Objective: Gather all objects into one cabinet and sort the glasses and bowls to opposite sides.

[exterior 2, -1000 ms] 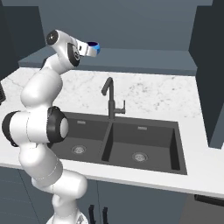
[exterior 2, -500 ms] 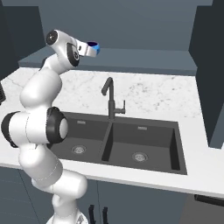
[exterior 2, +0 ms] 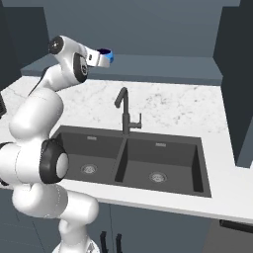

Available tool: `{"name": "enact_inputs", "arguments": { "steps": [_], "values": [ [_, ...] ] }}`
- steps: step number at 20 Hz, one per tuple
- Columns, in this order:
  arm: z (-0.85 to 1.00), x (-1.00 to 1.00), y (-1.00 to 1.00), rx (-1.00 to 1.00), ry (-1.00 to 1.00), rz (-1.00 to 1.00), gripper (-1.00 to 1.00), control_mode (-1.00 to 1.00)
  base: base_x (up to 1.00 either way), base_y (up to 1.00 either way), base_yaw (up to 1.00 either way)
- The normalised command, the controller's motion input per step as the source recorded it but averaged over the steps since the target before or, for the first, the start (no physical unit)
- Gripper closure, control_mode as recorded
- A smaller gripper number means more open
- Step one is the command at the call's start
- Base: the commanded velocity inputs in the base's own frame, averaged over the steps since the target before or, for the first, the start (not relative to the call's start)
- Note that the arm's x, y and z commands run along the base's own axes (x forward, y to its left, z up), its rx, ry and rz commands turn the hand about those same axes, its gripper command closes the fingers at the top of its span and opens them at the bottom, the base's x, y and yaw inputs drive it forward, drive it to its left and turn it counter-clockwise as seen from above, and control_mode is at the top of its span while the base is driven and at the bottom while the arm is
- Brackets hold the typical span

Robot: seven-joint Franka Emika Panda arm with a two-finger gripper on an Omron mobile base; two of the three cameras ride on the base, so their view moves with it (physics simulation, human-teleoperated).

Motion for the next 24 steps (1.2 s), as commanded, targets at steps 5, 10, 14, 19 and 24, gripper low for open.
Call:
{"name": "enact_inputs", "arguments": {
  "steps": [5,10,14,19,24],
  "values": [
    [0.22,-0.31,-0.12,0.0,0.0,0.01,1.0,-1.0,0.0,0.0,0.0],
    [0.42,-0.59,-0.29,0.0,-0.02,0.08,1.0,-1.0,0.0,0.0,0.0],
    [0.4,-0.44,-0.12,-0.03,-0.03,0.08,1.0,-1.0,0.0,0.0,0.0],
    [0.19,-0.5,-0.16,-0.01,0.03,0.2,1.0,-1.0,0.0,0.0,0.0],
    [0.02,-0.62,-0.04,0.0,0.05,0.19,1.0,-1.0,0.0,0.0,0.0]
  ]
}}
